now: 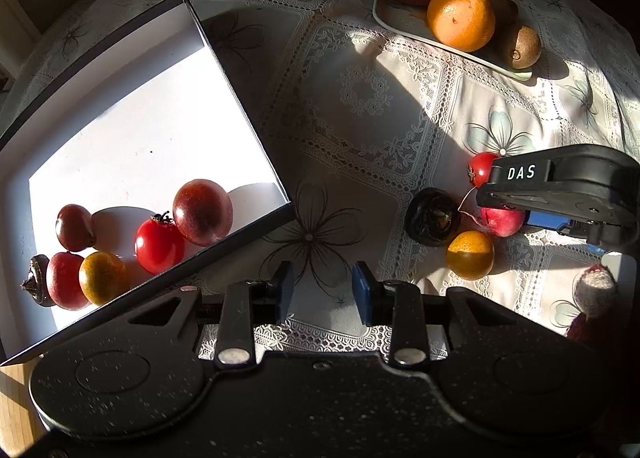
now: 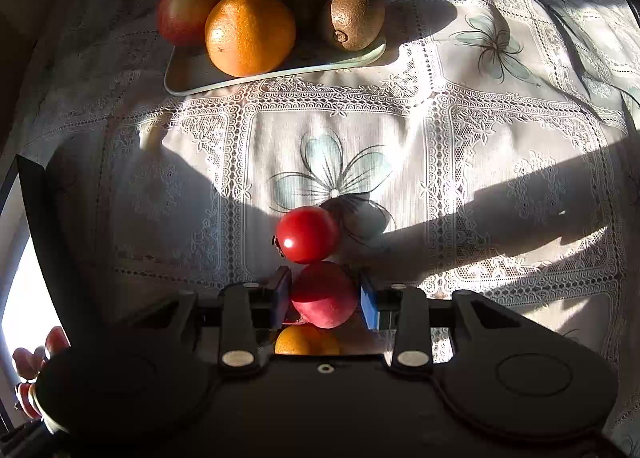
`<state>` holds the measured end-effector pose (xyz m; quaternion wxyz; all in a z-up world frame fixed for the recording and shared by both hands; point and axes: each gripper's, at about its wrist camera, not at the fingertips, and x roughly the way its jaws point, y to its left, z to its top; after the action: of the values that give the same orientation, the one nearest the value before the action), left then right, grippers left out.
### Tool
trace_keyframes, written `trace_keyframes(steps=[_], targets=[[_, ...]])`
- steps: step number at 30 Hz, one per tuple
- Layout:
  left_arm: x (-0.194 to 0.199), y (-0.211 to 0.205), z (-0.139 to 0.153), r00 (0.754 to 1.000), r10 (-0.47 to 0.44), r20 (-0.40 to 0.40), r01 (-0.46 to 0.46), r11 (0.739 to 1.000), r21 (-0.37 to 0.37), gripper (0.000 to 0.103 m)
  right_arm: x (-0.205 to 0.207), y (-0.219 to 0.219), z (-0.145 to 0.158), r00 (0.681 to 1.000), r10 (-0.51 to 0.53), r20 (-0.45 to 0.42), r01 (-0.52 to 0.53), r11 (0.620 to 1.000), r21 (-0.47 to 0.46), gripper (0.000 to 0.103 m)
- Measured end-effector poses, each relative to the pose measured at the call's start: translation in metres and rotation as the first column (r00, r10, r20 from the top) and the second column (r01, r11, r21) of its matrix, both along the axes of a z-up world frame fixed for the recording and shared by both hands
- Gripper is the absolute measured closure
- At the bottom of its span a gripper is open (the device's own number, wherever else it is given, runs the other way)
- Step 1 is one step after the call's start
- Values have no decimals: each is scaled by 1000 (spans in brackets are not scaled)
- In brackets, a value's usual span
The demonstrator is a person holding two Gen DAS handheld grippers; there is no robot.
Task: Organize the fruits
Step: 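Grasp the red radish-like fruit with the right tool, then grasp the dark passion fruit with the left tool while the right tool holds its fruit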
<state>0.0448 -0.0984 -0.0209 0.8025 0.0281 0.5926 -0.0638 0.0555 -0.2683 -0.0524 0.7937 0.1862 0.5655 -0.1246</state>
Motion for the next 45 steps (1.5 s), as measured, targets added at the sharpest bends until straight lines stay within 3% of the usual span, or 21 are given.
trace_keyframes(steps=[6,14,20,27,31,35,39,45], targets=[[2,-23,0,999,-25,21,26,998,-49,60,-20,-39,28,996,-67,60,66,998,17,66],[12,-57,-12,999,-26,23,28,996,-81,61,-40,-76,37,991,-110,72,112,994,-15,65],[17,-73,-25,1000,-12,6,13,997,-70,60,-54,-88,39,993,-99,68,102,994,-47,65],[20,-85,-36,999,8,39,-8,1000,6,51,-61,-99,38,993,-102,66,105,993,-45,65],[29,-87,-50,1000,30,0,-30,1000,6,50,-64,-99,40,993,-98,69,101,994,-42,65],[29,-86,-49,999,40,1,-40,999,3,50,-65,-99,40,994,-91,68,94,994,-48,65],[29,-73,-42,996,82,-27,-83,995,-50,51,-64,-97,40,994,-87,60,90,995,-50,65],[25,-36,-3,989,145,0,-145,986,-81,50,-61,-86,44,996,-67,57,71,996,-62,66]])
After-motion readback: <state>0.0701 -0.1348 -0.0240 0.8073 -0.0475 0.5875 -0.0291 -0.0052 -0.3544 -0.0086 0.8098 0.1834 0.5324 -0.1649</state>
